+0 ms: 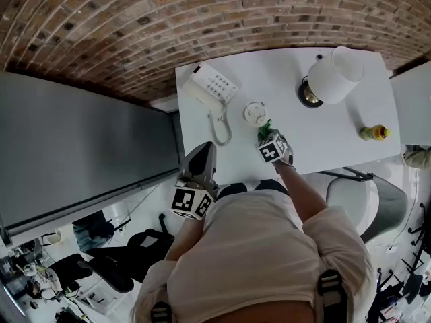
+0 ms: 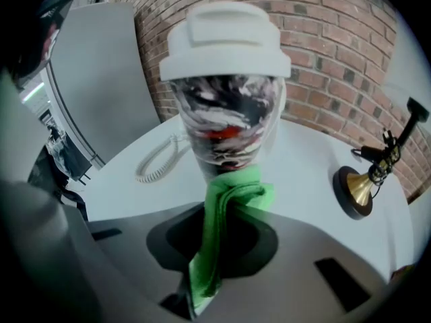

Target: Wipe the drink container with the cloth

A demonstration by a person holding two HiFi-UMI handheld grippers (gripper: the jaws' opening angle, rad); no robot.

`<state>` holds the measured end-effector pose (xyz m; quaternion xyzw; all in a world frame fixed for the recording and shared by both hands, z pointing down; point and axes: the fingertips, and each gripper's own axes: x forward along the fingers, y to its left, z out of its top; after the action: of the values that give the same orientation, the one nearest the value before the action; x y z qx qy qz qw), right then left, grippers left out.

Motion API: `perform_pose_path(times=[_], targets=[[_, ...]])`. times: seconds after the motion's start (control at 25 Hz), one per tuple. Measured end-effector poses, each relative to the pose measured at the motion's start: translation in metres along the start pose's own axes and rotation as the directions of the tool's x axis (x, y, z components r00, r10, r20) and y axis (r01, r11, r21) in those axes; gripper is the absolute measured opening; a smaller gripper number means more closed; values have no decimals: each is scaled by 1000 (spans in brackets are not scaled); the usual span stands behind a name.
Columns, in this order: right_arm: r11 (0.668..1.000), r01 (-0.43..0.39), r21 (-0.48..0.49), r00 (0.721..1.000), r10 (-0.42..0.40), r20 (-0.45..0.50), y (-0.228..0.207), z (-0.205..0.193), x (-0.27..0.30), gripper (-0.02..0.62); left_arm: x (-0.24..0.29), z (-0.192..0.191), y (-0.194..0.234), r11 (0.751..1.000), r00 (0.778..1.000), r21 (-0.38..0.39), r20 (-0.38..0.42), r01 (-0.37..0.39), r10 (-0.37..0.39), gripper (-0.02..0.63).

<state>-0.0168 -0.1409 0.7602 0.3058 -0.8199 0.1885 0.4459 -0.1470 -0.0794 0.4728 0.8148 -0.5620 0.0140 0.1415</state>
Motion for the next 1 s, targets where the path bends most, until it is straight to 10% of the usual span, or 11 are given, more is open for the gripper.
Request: perform_pose_path(times=[1.0], targets=[[987,58,147,991,-75,115,-7,0,-42,41,-9,3,-7,997,997,15,14,81,-81,0]])
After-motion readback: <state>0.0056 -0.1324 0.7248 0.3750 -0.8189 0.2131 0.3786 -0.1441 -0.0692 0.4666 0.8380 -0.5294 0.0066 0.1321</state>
